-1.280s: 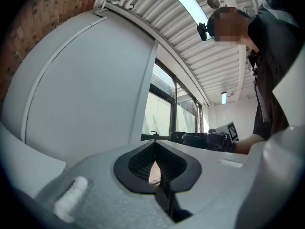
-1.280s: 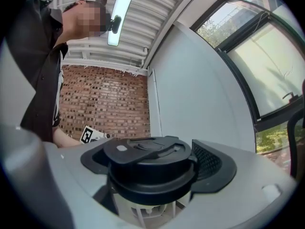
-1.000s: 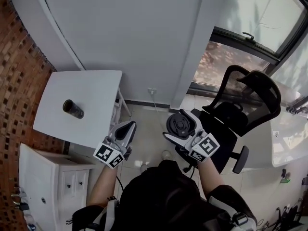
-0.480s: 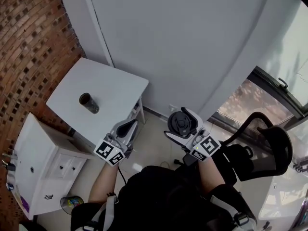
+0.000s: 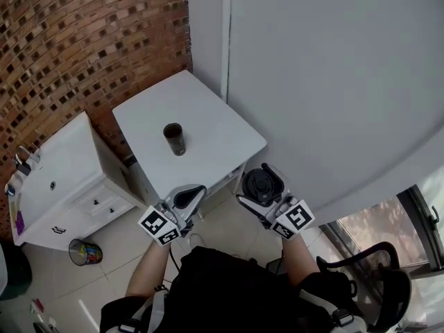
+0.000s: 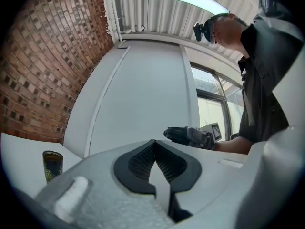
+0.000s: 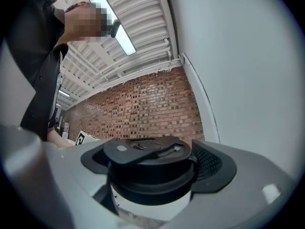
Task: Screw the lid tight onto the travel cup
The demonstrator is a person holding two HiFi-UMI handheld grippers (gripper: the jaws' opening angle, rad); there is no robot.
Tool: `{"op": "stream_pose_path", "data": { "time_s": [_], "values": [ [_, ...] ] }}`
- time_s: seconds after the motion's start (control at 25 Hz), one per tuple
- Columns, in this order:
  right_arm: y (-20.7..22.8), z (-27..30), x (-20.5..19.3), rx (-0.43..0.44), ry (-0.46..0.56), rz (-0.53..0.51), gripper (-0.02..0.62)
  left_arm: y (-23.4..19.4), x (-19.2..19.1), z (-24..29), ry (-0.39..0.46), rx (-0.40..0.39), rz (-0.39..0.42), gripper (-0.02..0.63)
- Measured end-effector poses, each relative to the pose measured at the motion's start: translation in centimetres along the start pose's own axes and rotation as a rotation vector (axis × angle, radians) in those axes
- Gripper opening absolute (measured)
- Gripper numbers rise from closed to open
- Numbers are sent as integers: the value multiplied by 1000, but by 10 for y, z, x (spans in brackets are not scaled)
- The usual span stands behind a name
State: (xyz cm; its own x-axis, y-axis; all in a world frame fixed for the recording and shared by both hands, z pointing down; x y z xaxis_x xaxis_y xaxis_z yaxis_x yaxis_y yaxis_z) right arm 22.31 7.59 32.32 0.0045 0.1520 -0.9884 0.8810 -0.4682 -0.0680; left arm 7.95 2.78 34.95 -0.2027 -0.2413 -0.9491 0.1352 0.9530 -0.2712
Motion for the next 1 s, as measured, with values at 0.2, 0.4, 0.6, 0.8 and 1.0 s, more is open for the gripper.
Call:
{"op": "stream_pose_path", "data": {
  "time_s": [0.2,0.4,0.6,0.8,1.0],
  "values": [
    [2,62,-11,84,6,16,485,-40,14,-17,7,-13,7,3],
    [6,121,-12,133,22,35,485,-81,29,-30,-12,14,51,3],
    [-7,179,-10,200,29,18,485,-126,43,-55,-7,97,52,3],
    [-11,221,-19,257,16,13,485,-162,52,-76,16,186,62,2],
    [-16,252,-25,334,6,2,485,-189,52,-85,22,257,61,2]
  ]
}}
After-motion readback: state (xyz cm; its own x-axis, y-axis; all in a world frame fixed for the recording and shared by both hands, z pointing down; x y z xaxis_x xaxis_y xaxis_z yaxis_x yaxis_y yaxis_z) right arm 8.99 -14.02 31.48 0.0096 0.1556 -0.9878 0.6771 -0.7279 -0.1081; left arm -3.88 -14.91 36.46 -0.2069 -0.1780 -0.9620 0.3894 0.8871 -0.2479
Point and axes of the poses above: the fingertips, and each gripper's own axes: z forward along the fingers, y to its right, x out of its top, the point moved 2 cm from there along -z, backward along the fingers, and after that the axes turned 6 degrees about -z, right-handed, at the moved point
